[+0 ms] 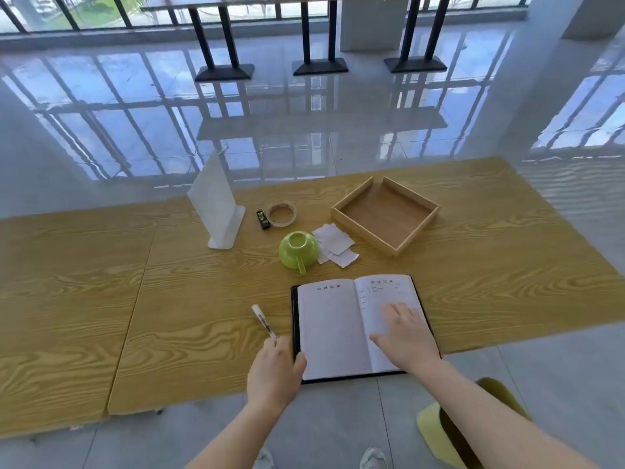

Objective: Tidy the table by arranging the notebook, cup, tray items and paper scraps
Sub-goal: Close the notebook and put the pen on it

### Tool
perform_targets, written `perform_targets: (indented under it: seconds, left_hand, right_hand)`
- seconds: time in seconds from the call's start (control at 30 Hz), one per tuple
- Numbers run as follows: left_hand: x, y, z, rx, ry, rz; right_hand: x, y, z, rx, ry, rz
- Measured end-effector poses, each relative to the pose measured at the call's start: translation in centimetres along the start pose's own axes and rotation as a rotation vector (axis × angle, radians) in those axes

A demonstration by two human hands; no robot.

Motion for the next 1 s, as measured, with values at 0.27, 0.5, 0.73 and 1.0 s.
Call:
perform_targets:
  seconds: [0.27, 0.5, 0.73, 1.0]
  left_hand:
    - [2.6, -3.1, 1.3, 0.061, 0.183, 0.102]
    - [2.8, -4.4, 2.6, 0.206, 0.411, 0.1]
    - [3.1, -4.9, 3.4, 0.432, 0.588, 0.063]
    - [1.8, -4.5, 3.1, 0.843, 0.757, 0.038]
  right_hand:
    - [1.6, -0.5, -5.3, 0.03, -0.19, -0.049]
    - [2.8, -1.1, -8.5, -0.096, -0.416, -0.074]
    - [2.0, -1.1, -9.5, -0.119, -0.464, -0.073]
    - [1.9, -1.5, -9.7, -0.132, -0.513, -0.063]
Point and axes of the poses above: each hand's wrist, its own x-axis away from the middle knuckle, its own y-axis out of the back of the hand, z = x × y, the point moved 9 cm from there along -x, towards the middle knuckle, and after that the axes turned 14 degrees about -z, right-handed, at the moved point
